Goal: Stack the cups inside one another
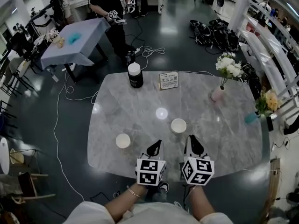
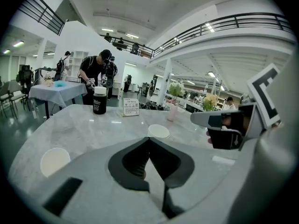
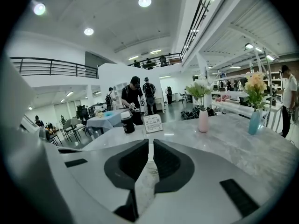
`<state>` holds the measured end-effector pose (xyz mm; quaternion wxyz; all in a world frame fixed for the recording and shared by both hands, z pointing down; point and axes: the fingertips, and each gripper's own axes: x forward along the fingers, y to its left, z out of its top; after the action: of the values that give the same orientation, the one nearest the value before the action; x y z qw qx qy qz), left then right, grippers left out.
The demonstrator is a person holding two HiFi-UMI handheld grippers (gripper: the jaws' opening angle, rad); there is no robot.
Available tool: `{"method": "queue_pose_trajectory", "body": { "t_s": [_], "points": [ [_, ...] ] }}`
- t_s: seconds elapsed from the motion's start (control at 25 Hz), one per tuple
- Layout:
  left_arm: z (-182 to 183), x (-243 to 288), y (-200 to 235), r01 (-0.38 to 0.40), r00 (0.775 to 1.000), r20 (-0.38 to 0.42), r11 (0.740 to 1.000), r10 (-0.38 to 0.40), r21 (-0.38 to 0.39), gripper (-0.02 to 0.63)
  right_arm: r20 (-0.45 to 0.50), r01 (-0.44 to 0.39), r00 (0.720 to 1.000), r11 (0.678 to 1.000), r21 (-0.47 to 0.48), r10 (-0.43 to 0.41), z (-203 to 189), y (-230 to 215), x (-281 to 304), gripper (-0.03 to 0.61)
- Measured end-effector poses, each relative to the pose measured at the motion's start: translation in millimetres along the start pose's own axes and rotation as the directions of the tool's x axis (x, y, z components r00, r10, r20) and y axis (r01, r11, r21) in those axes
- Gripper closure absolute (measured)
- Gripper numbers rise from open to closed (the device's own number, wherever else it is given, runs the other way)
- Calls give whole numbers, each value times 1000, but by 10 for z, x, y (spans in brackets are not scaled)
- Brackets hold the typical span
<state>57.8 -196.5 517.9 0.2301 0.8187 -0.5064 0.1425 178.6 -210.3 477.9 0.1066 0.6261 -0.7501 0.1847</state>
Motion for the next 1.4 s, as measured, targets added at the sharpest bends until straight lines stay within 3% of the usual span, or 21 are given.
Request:
{"method": "queue_pose_trajectory", "body": {
  "t_s": [0.64,1.08,1.4],
  "points": [
    [120,-465,-438,32,996,80,999,-30,-27,618,13,-44,999,999,-19,44,-106,42,-811,561],
    [151,-602,-504,11,994,106,1000,-13,22,618,37,-63,997,998,-14,63,-66,75,-898,560],
    [100,-667,-501,13,995,99,1000,-12,-3,618,34,-57,998,998,-2,57,-103,87,-964,561]
  ]
}}
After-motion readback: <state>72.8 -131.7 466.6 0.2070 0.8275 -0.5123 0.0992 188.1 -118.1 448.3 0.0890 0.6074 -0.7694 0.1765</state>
